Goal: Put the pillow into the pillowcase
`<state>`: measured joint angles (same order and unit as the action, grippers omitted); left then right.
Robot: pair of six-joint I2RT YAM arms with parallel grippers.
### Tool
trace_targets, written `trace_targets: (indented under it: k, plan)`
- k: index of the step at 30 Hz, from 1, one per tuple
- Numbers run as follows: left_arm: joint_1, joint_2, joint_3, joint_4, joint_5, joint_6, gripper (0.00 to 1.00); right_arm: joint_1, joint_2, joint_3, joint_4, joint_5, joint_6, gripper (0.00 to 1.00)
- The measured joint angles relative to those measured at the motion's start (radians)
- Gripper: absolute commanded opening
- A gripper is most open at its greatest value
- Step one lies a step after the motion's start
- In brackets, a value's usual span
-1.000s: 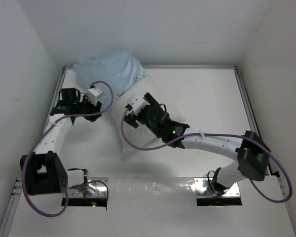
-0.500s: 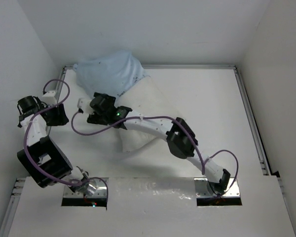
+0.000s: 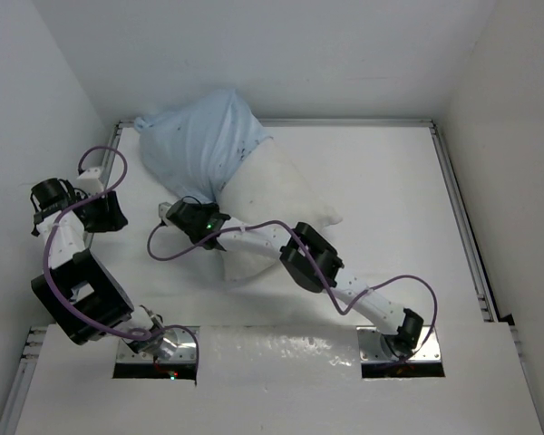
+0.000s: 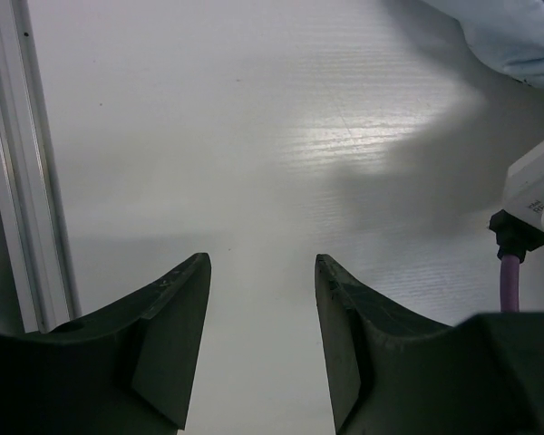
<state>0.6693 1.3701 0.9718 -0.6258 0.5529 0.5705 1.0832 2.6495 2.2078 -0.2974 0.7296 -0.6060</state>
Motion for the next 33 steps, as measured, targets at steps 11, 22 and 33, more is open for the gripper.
trace_targets:
  k: [11, 22, 33]
  plan:
    - [0.04, -0.005, 0.002, 0.001, 0.02, -0.018, 0.47, -0.007, -0.323, -0.164, -0.099, -0.369, 0.316, 0.0]
    - [0.363, -0.013, 0.208, -0.05, 0.174, -0.033, 0.47, 0.112, -0.798, -0.42, 0.2, -0.787, 0.61, 0.0]
    - [0.063, -0.068, 0.269, 0.029, 0.205, -0.119, 0.48, -0.414, -0.89, -1.139, 0.678, -0.845, 1.058, 0.43]
